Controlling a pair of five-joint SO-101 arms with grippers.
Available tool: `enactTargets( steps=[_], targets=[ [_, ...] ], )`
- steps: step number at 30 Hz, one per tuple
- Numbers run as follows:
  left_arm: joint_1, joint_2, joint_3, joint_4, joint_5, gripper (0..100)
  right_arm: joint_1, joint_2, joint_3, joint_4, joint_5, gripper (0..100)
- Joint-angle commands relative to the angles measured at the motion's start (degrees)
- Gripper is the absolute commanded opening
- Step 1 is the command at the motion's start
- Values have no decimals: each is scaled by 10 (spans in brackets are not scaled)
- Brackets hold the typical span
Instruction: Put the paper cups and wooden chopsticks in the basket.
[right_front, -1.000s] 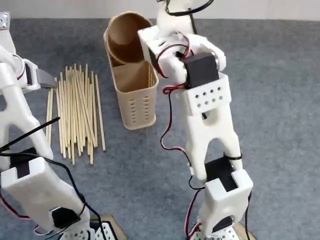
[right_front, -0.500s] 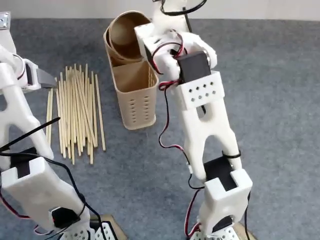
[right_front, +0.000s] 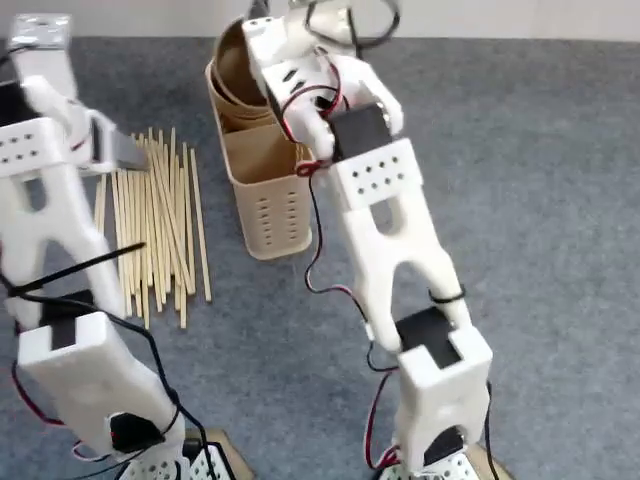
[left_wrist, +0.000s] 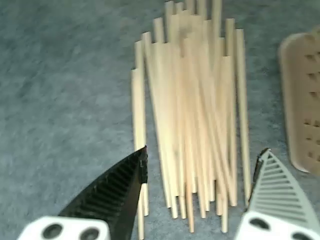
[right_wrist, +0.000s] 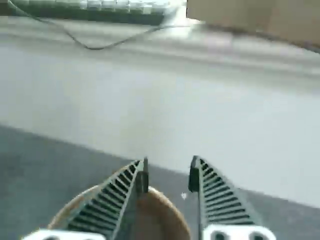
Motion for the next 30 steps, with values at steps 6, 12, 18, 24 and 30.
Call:
enactTargets(
  steps=[6,12,18,24,30],
  targets=[
    [65,-28,-2,-6,-3,348,-1,22,1,-44,-2,91],
    [98,-35,-7,-7,-3,350,0,-30,-13,27,-2,91],
    [145,-63,-131,-2,-1,348,13,-143,-77,360,78,91],
    [196,-70,-117,14,78,348,58,-179,-90,567,108,91],
    [227,-66,-26,14,124,348,156,-178,0,584,108,88]
  ],
)
